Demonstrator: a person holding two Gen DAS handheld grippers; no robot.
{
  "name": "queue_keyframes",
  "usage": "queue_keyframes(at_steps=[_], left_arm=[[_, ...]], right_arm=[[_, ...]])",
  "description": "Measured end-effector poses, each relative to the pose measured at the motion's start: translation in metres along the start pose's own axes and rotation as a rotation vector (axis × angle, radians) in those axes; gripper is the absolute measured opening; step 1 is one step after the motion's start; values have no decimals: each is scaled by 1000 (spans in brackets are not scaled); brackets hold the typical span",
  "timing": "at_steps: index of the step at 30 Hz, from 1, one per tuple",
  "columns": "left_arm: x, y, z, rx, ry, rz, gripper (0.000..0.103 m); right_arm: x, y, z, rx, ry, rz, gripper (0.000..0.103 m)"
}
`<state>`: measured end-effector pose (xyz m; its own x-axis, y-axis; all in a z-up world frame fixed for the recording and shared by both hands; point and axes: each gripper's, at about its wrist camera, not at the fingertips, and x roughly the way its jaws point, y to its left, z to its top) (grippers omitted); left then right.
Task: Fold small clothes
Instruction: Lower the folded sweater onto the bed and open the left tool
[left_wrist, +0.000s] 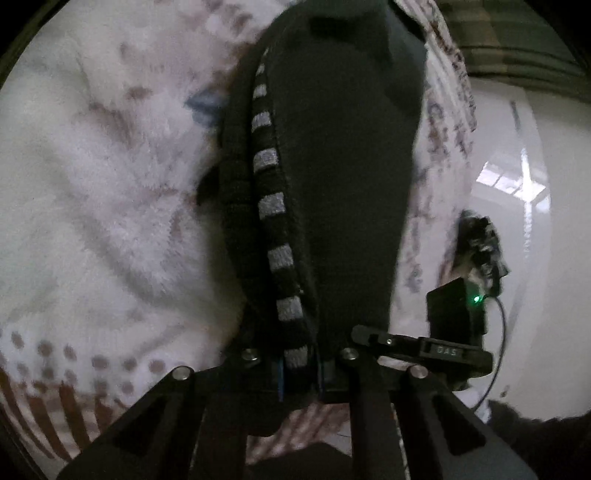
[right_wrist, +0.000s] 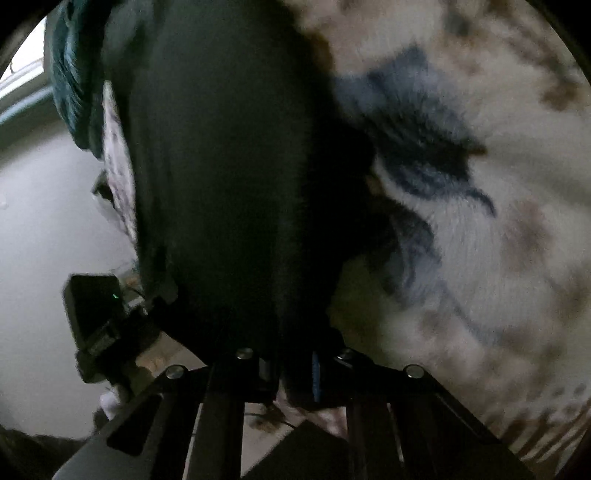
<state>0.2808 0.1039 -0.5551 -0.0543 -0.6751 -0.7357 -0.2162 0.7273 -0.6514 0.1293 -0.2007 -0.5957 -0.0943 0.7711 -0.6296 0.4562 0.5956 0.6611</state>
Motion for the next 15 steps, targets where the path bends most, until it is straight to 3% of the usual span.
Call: queue_keyframes(at_steps=[4, 7, 11, 15], left_arm=[[-36, -31, 3, 15, -50, -55, 9], [-57, -67, 30, 39, -115, -122, 9], [-73, -121, 106, 94, -224, -231, 9], [-77, -146, 197, 118, -327, -276, 9]], right_arm=[[-41, 35, -14, -27, -78, 73, 12], [-80, 72, -3, -67, -153, 116, 12], [-133, 121, 61, -141, -271, 168, 12], [-180, 161, 155, -207, -422, 173, 12]])
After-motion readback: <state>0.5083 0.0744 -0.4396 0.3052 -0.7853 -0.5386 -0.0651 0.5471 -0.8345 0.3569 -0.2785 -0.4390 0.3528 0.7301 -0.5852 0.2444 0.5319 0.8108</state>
